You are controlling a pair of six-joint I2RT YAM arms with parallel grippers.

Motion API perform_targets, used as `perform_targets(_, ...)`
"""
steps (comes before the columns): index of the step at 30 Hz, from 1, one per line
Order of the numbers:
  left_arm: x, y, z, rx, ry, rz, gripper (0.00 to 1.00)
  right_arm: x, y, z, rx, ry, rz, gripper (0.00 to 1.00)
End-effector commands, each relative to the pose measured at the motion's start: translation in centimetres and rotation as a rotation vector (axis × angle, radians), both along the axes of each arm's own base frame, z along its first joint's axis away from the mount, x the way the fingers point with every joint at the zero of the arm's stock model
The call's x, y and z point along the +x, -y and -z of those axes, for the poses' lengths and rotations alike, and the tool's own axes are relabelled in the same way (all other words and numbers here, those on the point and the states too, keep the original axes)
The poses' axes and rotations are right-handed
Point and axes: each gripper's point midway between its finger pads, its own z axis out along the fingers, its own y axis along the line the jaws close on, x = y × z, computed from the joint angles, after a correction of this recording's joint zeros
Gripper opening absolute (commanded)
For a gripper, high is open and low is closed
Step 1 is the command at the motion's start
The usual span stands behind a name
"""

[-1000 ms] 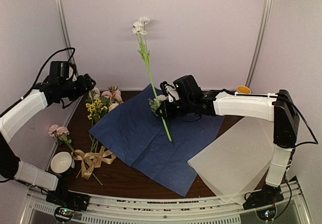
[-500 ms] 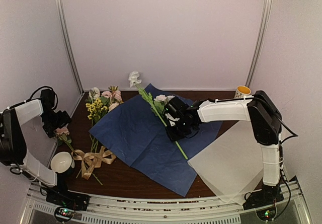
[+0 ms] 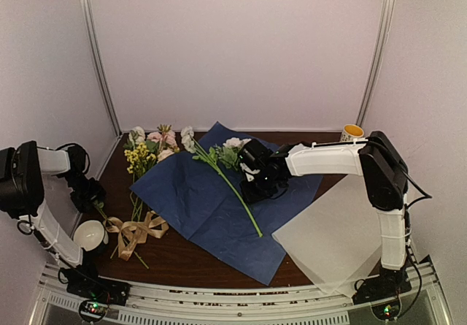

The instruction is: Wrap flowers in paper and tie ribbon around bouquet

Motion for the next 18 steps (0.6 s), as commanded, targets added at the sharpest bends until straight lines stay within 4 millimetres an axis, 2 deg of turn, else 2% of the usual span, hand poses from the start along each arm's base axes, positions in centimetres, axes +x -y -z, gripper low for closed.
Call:
perform_targets(1,2.0,-0.7,-0.6,0.013,0.065,0.015,0.63,0.6,-0.3,-2.1,0.029,0.03,0.011,0.34)
perform_targets(4,2.1,-0.8,-0.4,0.015,0.065,0.019,0.38,0.6,-0.6,-3.1,0.053,0.042,0.003,0.34)
perform_targets(7,2.1,-0.9,-0.8,0.022,0.07,0.026,0.03,0.6,-0.8,-4.0,0.07,0.05,-0.011,0.35)
perform_targets(9,2.4,-1.2,-2.4,0.051,0.113,0.024,0.0,0.5,-0.9,-4.6,0.077,0.054,-0.019,0.35)
perform_targets(11,3.1,-1.8,-5.3,0.108,0.203,0.025,0.0,0.4,-1.0,-5.3,0.093,0.061,-0.024,0.35)
perform_targets(15,4.2,-2.6,-12.9,0.24,0.443,0.055,0.0,0.4,-1.8,-7.1,0.151,0.087,-0.052,0.35)
perform_targets(18,4.8,-1.5,-19.9,0.347,0.685,0.134,0.0,0.3,-2.5,-8.9,0.213,0.12,-0.078,0.35)
